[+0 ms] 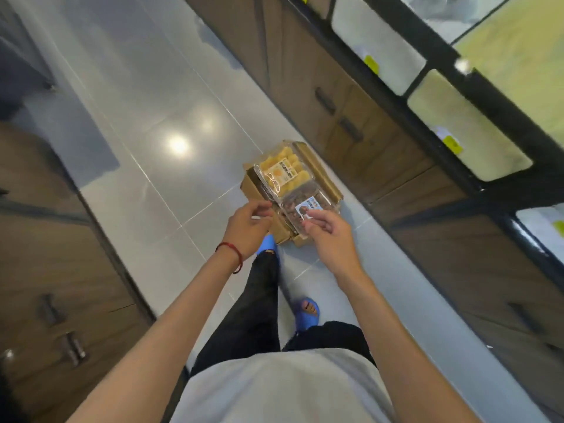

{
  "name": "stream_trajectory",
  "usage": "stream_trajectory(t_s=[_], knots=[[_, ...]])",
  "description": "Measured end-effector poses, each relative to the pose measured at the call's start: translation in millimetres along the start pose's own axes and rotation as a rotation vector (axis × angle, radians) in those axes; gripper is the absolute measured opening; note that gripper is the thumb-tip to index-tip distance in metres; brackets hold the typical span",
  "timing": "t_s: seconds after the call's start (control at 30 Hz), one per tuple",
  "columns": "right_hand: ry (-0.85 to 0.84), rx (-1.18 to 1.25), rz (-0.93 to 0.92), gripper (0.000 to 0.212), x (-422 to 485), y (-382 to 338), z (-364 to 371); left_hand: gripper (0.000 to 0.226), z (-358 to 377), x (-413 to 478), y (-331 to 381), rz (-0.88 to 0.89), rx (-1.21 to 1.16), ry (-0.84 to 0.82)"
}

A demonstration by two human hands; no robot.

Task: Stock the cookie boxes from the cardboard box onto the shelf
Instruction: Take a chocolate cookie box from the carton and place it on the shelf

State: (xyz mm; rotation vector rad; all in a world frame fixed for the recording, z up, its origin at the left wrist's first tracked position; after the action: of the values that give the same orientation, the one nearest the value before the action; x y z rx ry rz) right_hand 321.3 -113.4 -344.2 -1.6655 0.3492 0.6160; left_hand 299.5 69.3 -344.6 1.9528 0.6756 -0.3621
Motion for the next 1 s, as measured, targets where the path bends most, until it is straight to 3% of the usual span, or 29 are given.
stream_trajectory(t_s=[0.3, 0.4, 0.67, 1.0], knots=[[0.225, -0.064, 0.253, 0.022, 127, 74, -20, 0.022, 73, 169, -52, -0.174, 0.152, -0.209], [0.246, -0.068, 0.332, 0.018, 164, 116, -24, 0.028, 104, 207, -75, -0.226, 0.229, -0.282], [0.343, -0.014, 0.509, 0.037, 269, 252, -14, 0.037, 190, 306, -169, -0.296, 0.351, -0.363], [0.458, -0.025, 0.564, 0.06, 377, 381, 10, 0.055, 268, 379, -268, -0.153, 0.461, -0.391]])
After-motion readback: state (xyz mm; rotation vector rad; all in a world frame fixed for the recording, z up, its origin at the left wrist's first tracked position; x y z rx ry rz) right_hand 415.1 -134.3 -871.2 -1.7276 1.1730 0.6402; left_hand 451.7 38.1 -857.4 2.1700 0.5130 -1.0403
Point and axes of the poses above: each hand's wrist, its own x-axis towards the middle knuckle, its own z-axis out of the palm, y = z × x, the point moved 3 cm from there along x, towards the middle knuckle, and after that the axes turned 4 degrees about x, right-handed, at the moved point
